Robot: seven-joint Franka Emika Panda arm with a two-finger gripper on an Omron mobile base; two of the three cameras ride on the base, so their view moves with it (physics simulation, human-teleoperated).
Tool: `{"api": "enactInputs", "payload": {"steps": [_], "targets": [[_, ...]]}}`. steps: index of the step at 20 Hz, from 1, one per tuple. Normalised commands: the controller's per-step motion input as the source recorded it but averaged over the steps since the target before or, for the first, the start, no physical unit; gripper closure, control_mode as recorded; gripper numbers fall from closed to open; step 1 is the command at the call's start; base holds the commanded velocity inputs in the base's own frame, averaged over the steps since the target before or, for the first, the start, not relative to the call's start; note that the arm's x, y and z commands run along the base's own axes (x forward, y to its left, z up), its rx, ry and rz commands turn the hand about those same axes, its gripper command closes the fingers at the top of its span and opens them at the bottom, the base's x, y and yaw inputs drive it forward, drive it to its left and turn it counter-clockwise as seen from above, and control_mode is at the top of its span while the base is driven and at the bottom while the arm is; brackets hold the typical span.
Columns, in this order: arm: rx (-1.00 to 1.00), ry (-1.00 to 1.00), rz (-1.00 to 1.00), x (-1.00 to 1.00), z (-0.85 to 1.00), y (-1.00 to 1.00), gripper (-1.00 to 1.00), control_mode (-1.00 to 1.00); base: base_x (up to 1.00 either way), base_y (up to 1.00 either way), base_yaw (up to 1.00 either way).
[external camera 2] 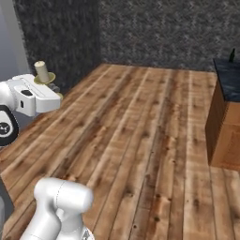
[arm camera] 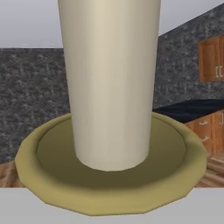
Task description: Get the candle and the beer from the cabinet and move them to the dining counter.
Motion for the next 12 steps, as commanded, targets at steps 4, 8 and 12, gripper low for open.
{"api": "enactInputs", "payload": {"steps": [4,8,12], "targets": [[0.00,0.00,0.00,0.00,0.00,0.00,1.00,1.00,0.76,0.00,0.00],[0.00,0.00,0.00,0.00,0.00,0.00,1.00,1.00,0.76,0.00,0.00],[0.00,0.00,0.00,0.00,0.00,0.00,1.00,1.00,0.82,-0.01,0.00]]}}
